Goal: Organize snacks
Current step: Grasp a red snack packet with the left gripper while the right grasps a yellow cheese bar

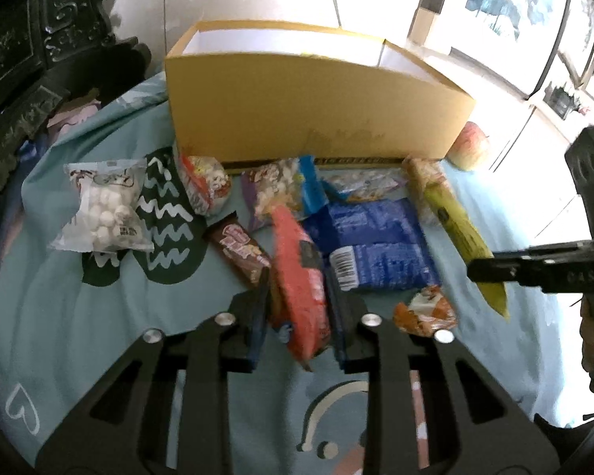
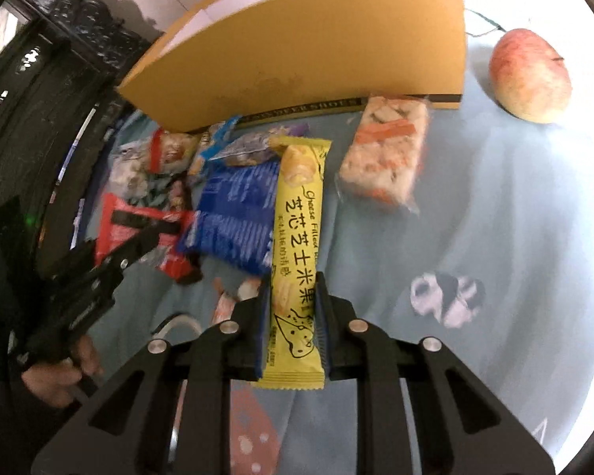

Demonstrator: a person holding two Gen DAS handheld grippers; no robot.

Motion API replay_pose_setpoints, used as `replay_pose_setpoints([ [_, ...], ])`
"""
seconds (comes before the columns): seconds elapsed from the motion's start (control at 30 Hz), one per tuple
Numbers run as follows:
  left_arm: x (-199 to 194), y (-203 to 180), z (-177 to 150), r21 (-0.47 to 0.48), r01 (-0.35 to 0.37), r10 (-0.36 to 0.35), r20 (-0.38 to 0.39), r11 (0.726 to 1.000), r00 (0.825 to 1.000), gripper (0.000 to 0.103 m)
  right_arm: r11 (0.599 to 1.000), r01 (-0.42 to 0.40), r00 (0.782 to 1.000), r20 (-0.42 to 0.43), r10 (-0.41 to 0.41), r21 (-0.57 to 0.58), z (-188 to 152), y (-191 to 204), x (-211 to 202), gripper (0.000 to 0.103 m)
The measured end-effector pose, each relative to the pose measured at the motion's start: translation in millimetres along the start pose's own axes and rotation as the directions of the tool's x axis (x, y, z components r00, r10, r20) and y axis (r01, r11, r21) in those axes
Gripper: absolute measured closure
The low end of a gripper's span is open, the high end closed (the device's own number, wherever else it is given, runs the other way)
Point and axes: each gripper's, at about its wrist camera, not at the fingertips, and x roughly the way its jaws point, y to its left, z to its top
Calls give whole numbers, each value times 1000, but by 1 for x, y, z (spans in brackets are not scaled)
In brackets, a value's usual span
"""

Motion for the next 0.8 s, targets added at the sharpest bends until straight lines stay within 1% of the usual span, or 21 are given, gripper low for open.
replay_pose_setpoints([
  [0.13,-17,-4,5,4,25,-25,41,1000,999,78,999,-32,999,45,31,14,-8,-2,-27,83],
  [0.2,-21,-7,7,19,26,-27,43,999,999,78,999,-36,998,58,35,13,-10,-3,-37,83],
  [0.27,-13,-10,5,52,-4,4,8,999,1000,78,999,-23,998,57,21,23,-10,-6,-38,83],
  [0.3,-6,-11,3,73,-37,37,-9,997,999,78,999,-14,999,51,12,32,-11,-8,-36,83],
  [0.37,9,-9,3,58,-45,47,-42,997,998,71,999,0,999,32,-1,48,-14,-11,-31,83],
  [0.4,14,-6,3,49,-53,55,-50,997,997,66,999,3,1000,28,-5,49,-16,-9,-29,83],
  [0.43,19,-4,4,31,-50,52,-54,998,997,65,999,5,1000,23,-6,44,-18,-8,-28,83],
  [0.47,21,-3,5,18,-46,46,-51,999,998,65,999,10,1000,19,-11,31,-21,-5,-28,83],
  [0.5,22,-3,6,9,-41,42,-52,999,998,68,1000,13,1000,18,-13,25,-22,-3,-28,83],
  [0.53,22,-3,6,-2,-15,15,-62,1000,998,72,1000,14,1000,15,-14,19,-23,-2,-28,83],
  [0.57,23,-5,6,-4,17,-17,-77,1000,997,74,1000,16,1000,16,-16,17,-25,-2,-30,83],
  [0.63,21,-10,4,14,45,-43,-100,999,994,75,1000,19,1000,23,-20,21,-24,-4,-33,83],
  [0.67,17,-11,4,12,51,-50,-97,999,994,75,999,16,999,31,-17,30,-24,-5,-36,83],
  [0.77,5,-8,2,-36,80,-82,-74,996,994,76,999,1,998,56,-3,35,-21,-6,-43,83],
  [0.8,0,-8,3,-43,90,-92,-64,995,994,80,999,-2,998,61,0,33,-20,-5,-44,83],
])
